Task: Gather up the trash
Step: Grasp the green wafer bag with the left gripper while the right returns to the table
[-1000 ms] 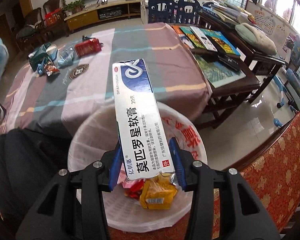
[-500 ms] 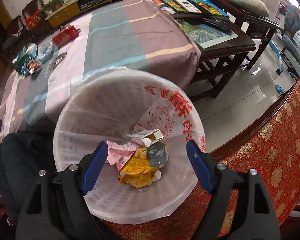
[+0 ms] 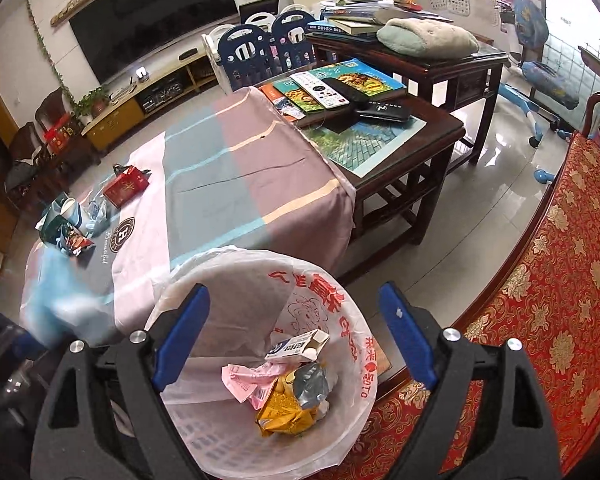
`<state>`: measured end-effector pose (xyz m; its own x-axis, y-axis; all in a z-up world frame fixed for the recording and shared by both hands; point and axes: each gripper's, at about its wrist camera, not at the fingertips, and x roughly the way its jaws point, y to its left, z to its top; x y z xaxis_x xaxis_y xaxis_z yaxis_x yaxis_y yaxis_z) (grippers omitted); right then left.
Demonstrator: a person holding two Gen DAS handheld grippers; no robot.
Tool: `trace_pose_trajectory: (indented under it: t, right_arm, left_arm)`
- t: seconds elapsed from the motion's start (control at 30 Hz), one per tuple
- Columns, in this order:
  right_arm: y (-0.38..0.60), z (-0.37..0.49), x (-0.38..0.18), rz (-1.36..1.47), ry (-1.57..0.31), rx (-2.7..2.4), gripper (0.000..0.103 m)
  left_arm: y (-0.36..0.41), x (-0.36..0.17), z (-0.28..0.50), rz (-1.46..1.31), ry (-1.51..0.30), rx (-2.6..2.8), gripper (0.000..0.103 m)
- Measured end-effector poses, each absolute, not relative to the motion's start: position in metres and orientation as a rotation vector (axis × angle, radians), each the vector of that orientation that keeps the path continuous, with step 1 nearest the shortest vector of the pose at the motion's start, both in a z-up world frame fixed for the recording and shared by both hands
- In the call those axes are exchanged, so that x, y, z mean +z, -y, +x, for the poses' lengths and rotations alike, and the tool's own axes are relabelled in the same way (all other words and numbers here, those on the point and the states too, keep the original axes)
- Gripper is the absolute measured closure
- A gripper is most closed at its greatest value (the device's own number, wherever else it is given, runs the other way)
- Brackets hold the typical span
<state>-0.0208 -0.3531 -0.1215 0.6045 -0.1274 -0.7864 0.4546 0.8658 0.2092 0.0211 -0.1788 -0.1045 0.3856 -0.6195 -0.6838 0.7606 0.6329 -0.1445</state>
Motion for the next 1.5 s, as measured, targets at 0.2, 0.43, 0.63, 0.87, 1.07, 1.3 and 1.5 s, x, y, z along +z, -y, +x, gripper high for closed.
trace_pose_trajectory:
  t: [0.2, 0.43, 0.63, 0.87, 1.07, 1.3, 1.5]
  right_arm:
    - [0.353, -0.015, -0.132, 0.43, -0.886, -0.356, 0.018]
    - [0.341, 0.006, -0.151, 0.435, -0.943, -0.334, 0.018]
    - [0.33, 0.03, -0.168, 0.414, -0.995, -0.32, 0.018]
    - [0.334, 0.055, -0.188, 0.444, -1.048, -0.338, 0.018]
    - [0.331, 0.075, -0.194, 0.443, -1.072, -0.332, 0.018]
    - [0.311, 0.108, -0.193, 0.426, -1.062, -0.28, 0.018]
    - [0.257, 0.161, -0.185, 0.419, -1.046, -0.106, 0.018]
  left_arm:
    - [0.185, -0.139, 0.029, 0.279, -0.837, -0.842, 0.016]
    - [0.086, -0.152, 0.127, 0.032, -0.889, -0.453, 0.012]
    - [-0.022, -0.173, 0.243, -0.253, -0.97, -0.088, 0.012]
    - [-0.054, -0.197, 0.338, -0.259, -0.991, 0.014, 0.01]
    - [-0.052, -0.223, 0.361, -0.222, -1.035, -0.026, 0.054]
    - [-0.071, -0.21, 0.294, -0.281, -0.977, -0.091, 0.061]
    - [-0.106, -0.198, 0.231, -0.326, -0.94, -0.032, 0.061]
